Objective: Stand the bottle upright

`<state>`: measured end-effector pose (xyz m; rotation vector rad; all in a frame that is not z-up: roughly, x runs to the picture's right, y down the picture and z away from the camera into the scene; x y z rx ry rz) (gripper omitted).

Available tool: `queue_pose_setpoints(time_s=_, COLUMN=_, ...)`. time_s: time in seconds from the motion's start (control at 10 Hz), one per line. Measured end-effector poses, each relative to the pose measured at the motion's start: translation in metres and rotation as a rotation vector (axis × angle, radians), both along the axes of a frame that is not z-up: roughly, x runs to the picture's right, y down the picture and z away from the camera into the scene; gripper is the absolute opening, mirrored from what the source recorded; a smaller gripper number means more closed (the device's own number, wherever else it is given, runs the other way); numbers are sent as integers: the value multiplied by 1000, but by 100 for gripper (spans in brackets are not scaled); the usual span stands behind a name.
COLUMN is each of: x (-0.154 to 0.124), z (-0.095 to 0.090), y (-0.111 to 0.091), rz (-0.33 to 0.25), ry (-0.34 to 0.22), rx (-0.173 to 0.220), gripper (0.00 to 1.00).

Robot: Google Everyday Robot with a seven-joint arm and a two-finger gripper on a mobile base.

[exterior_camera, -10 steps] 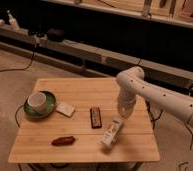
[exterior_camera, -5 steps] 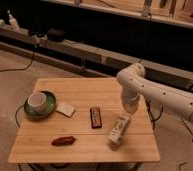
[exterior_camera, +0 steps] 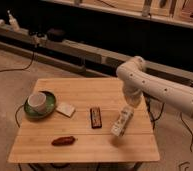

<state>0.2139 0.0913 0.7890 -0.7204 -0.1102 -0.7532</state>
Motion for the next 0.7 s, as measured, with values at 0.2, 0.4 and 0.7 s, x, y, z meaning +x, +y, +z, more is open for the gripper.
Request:
queue_pose_setpoints(time_s=0.2, x=-11, z=-1, y=2, rz=72, ry=-33, rx=7, gripper=25)
queue_pose_setpoints(time_s=0.4, x=-13, z=-3, y=-1, rz=113, ry=-52, rx=20, gripper=25)
queue_pose_setpoints(time_s=0.7, x=-8, z=-4, y=-4, rz=126, ry=-84, rx=39, gripper=25)
